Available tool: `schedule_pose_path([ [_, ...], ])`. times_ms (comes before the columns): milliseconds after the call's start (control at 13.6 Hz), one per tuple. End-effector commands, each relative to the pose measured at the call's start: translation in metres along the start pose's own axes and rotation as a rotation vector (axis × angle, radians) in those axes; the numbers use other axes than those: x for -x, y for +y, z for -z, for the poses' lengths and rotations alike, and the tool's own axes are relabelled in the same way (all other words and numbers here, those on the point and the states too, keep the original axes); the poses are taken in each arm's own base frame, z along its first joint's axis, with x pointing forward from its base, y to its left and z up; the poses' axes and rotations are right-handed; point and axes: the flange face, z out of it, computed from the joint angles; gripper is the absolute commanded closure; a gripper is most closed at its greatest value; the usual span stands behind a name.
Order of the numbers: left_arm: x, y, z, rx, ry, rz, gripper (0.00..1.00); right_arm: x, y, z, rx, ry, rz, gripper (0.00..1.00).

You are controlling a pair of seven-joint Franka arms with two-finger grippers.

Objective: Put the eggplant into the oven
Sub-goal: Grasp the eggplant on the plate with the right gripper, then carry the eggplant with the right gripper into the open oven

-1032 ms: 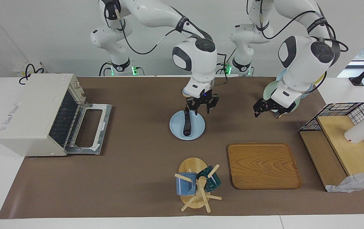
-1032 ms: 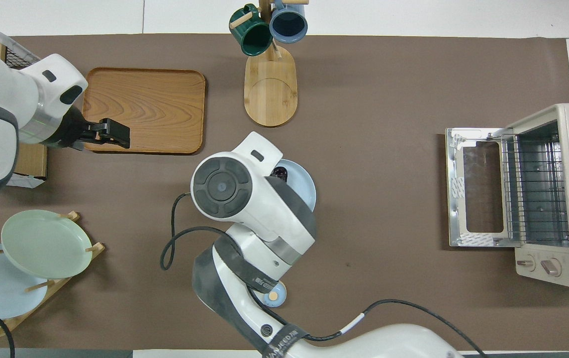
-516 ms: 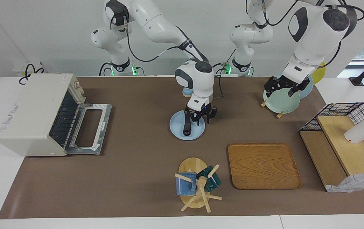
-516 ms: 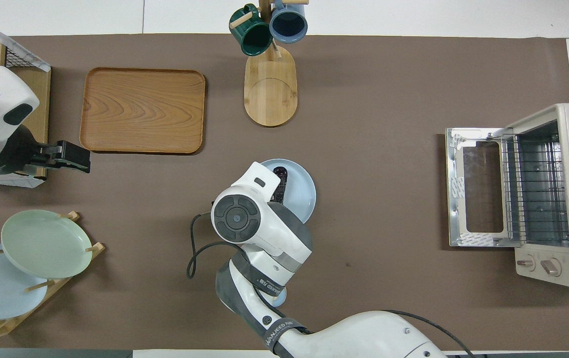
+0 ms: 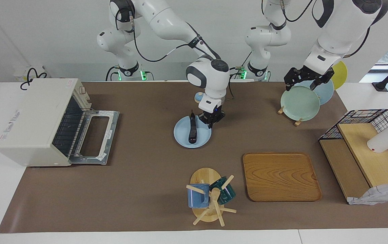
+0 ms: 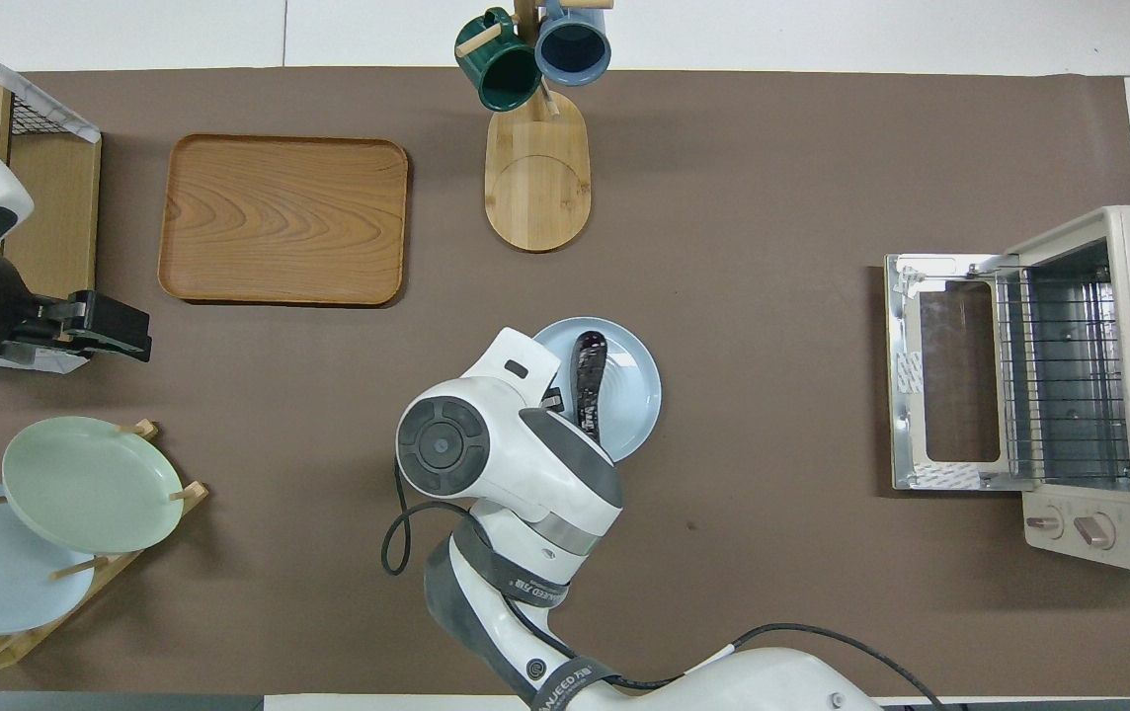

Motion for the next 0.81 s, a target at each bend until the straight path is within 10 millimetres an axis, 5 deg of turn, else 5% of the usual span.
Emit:
schedule_pose_path([
  [0, -0.007, 0.001, -0.009, 0.001, 0.034, 0.002, 0.00, -0.029, 0.052, 0.047, 0.090, -0.018, -0.058, 1.00],
  [147, -0.011, 0.002, -0.009, 0.005, 0.053, 0.002, 0.00, -0.029, 0.141, 0.073, 0.089, -0.032, -0.108, 1.00],
  [295, -0.012, 0.002, -0.010, 0.005, 0.056, 0.002, 0.00, -0.011, 0.225, 0.078, 0.100, -0.081, -0.131, 1.00],
  [516, -0.009, 0.002, -0.011, 0.004, 0.047, 0.002, 0.00, 0.016, 0.331, 0.063, 0.103, -0.144, -0.149, 1.00],
  [737, -0.009, 0.003, -0.010, 0.004, 0.044, 0.005, 0.00, 0.028, 0.408, 0.041, 0.084, -0.191, -0.157, 1.00],
])
